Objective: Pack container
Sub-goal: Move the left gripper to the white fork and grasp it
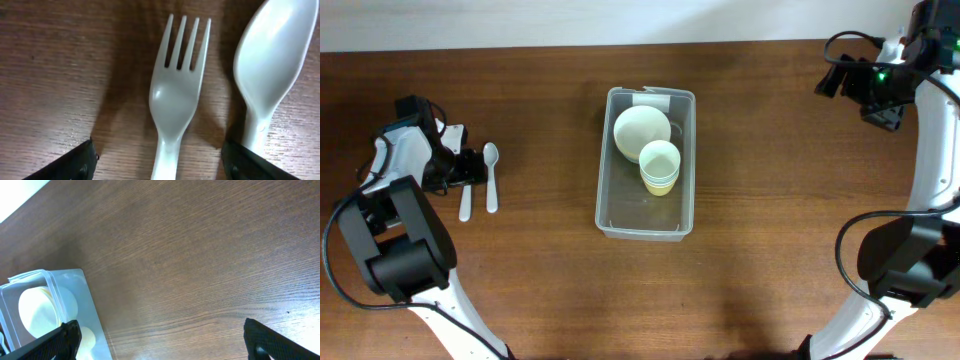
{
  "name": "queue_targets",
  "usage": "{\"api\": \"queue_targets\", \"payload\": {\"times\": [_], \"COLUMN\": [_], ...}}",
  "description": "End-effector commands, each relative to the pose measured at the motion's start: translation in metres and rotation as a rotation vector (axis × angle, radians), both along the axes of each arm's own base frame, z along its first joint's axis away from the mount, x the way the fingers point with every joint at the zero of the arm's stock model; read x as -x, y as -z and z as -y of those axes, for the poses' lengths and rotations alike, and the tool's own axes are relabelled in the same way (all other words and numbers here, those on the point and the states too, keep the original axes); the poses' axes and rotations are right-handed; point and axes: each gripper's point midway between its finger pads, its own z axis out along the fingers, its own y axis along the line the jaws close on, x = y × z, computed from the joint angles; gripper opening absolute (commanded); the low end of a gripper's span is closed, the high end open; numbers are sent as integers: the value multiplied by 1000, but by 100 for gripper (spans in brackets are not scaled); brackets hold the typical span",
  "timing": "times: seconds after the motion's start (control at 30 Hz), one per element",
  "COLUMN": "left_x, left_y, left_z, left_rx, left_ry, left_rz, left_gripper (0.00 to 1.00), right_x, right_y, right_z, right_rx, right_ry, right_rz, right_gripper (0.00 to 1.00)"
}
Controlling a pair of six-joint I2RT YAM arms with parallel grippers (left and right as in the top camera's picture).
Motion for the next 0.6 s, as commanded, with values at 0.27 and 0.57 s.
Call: {"api": "queue_targets", "payload": {"times": [0.27, 0.57], "left_x": [9, 6], "left_y": [13, -27], "left_z": [7, 7], "left_rx": [34, 52], "left_ry": [25, -65], "left_rz": [-49, -67], "left_gripper": [22, 1], "right_x": [-1, -1], "right_y": [-4, -4], "right_z": [3, 3], "right_rx": [10, 10], "right_ry": [3, 3], "right_rz": [11, 11], "right_gripper": [99, 99]}}
